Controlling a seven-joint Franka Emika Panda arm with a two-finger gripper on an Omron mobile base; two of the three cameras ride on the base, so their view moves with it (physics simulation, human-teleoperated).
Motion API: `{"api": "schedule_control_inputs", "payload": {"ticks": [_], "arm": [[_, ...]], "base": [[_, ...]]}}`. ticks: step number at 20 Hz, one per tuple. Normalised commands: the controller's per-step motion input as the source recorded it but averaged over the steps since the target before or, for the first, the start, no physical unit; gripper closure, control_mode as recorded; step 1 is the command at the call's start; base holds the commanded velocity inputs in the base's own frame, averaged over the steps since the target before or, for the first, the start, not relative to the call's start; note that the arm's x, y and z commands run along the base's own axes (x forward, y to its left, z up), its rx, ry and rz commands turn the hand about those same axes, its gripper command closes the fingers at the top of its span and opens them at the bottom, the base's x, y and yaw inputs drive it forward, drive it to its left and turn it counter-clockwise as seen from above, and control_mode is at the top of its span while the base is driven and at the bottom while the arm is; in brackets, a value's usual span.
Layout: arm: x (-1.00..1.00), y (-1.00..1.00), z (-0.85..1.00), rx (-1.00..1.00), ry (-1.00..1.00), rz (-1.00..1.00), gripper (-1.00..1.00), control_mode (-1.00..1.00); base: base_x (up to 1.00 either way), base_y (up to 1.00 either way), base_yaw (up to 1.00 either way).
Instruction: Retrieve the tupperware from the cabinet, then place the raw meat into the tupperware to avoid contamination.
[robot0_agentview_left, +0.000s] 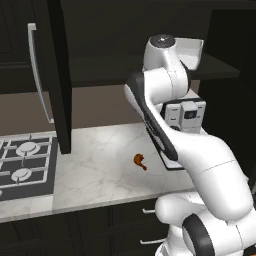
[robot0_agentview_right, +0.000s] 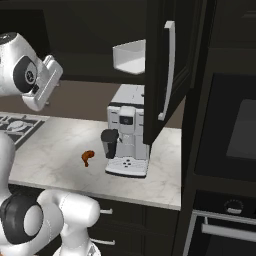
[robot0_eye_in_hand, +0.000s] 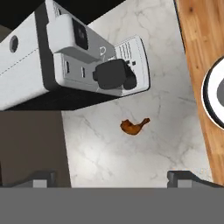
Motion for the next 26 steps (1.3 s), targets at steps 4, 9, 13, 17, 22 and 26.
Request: {"api": "schedule_control_inputs", "payload": {"ticks": [4, 9, 13, 17, 22, 26], "arm": [[0.05, -0.41, 0.22, -0.34, 0.02, -0.23, -1.00, -1.00], [0.10, -0.41, 0.51, -0.18, 0.11, -0.26, -1.00, -1.00], [0.18, -0.21, 0.44, -0.15, -0.04, -0.27, -1.00, -1.00], [0.14, -0.11, -0.05, -0.20, -0.31, -0.17, -1.00, -1.00], [-0.10, -0.09, 0.12, -0.10, -0.46, -0.05, -1.00, -1.00], [0.06, -0.25, 0.30, 0.04, -0.15, -0.01, -1.00, -1.00]], "base": [[0.00, 0.00, 0.00], [0.00, 0.00, 0.00], [0.00, 0.00, 0.00], [0.00, 0.00, 0.00], [0.00, 0.00, 0.00], [0.00, 0.00, 0.00]]}}
